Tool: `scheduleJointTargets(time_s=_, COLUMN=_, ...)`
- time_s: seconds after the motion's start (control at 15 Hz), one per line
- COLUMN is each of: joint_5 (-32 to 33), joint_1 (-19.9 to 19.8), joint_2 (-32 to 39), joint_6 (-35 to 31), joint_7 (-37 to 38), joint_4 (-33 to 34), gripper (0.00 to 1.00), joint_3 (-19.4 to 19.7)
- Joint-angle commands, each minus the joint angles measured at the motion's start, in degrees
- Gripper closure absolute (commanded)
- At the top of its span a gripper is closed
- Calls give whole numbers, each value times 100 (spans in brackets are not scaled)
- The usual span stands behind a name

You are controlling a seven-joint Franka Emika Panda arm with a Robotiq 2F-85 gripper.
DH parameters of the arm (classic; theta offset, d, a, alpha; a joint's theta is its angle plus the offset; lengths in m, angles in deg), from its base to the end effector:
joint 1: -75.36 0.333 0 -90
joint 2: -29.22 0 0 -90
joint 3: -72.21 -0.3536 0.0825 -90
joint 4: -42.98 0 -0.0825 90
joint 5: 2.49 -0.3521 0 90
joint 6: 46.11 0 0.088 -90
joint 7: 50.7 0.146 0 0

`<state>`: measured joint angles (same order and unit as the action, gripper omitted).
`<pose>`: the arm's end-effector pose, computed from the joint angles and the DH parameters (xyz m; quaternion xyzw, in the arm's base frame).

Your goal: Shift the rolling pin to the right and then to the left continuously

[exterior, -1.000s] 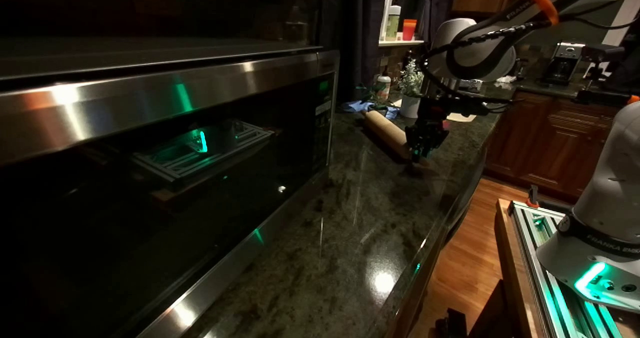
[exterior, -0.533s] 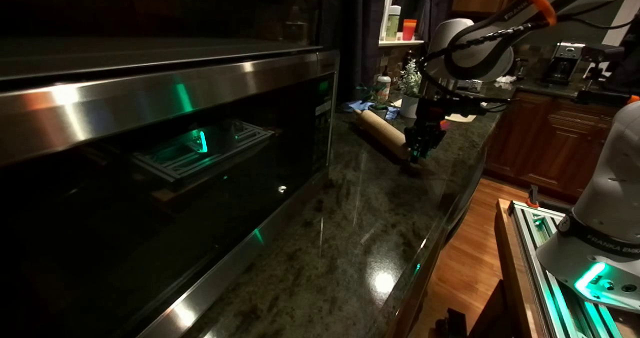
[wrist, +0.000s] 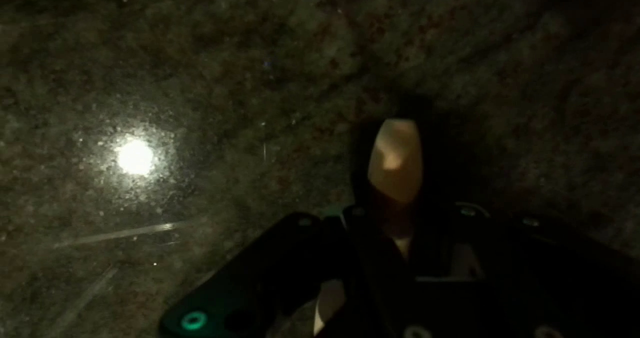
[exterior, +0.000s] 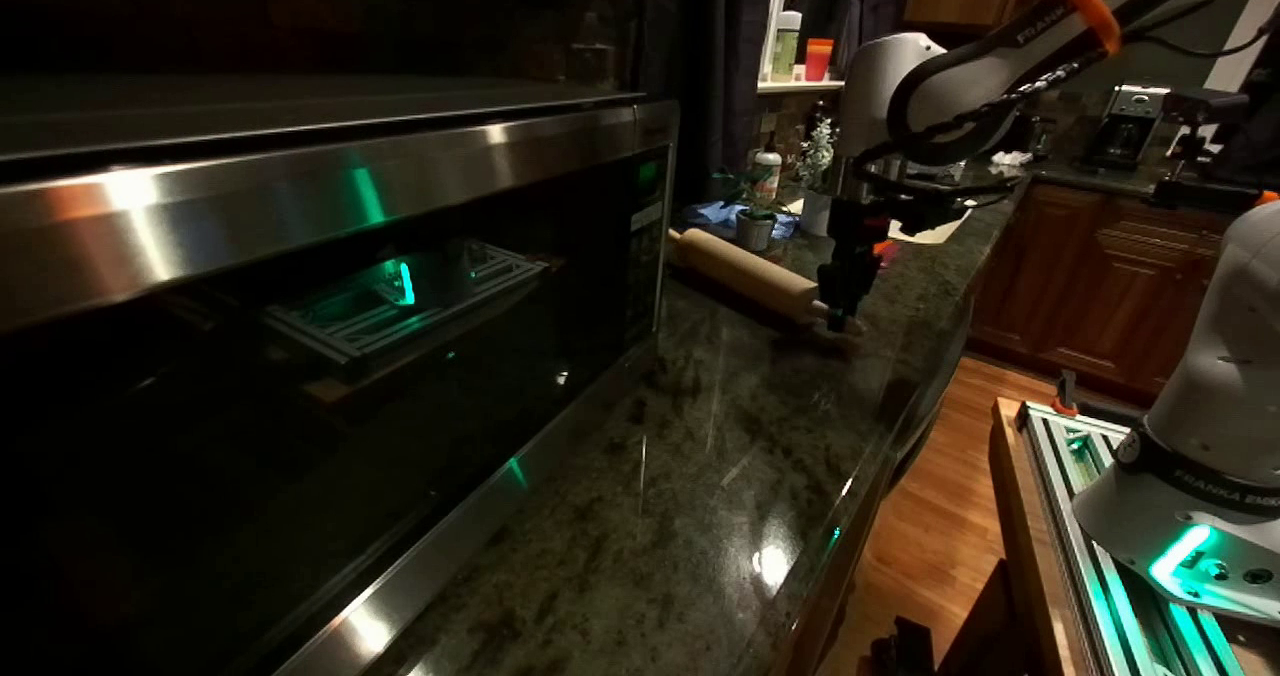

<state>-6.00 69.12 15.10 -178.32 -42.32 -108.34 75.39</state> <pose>0.3641 -0.0569 0.3406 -0.9832 0.1746 0.0436 0.0289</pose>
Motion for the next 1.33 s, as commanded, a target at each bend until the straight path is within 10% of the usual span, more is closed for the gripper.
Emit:
scheduleJointTargets(time_s=0.0, joint_5=443, joint_1=83, joint_2=174, joint_6=315, joint_7=-274, joint_4=18, gripper=93, joint_3=-91)
scheduleJointTargets(time_s=1.27, joint_5=1415, joint_1=272, joint_2=288, joint_6=1253, joint_7=-69, joint_4=399, gripper=93, joint_3=-376)
